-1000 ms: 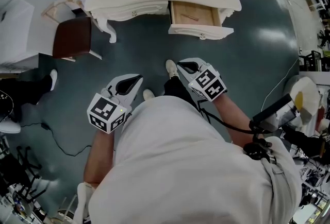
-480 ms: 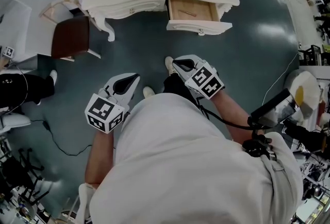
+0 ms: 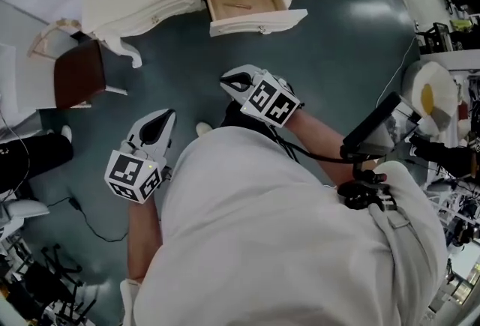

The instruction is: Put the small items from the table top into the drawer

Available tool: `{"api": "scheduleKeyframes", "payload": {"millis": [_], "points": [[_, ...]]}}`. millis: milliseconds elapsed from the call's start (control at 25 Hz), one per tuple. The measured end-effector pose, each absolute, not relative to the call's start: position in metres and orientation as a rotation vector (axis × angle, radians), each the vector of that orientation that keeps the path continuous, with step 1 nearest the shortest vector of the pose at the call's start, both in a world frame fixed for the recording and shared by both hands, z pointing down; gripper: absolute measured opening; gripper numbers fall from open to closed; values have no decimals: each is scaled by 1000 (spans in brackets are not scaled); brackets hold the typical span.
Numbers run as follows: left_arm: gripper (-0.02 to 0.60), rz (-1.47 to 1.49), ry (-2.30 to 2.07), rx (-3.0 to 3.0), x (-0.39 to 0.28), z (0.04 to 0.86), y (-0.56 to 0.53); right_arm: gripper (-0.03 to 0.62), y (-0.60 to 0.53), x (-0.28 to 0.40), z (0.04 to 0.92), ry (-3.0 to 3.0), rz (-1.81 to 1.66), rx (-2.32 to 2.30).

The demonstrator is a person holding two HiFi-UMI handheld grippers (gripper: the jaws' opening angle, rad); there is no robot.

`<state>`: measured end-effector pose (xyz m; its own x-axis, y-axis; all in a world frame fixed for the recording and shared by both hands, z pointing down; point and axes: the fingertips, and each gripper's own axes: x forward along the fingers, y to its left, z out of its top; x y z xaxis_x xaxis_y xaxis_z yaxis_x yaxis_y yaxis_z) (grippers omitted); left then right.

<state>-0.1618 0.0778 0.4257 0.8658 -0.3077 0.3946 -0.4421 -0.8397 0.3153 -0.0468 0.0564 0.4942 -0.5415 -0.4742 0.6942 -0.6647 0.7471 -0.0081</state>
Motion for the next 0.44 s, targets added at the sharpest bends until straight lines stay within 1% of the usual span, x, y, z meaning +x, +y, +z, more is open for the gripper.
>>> {"api": "scheduleKeyframes", "payload": {"millis": [440], "points": [[2,482,-554,2630,-131,422,60,0,39,-18,494,-2252,347,838]]}}
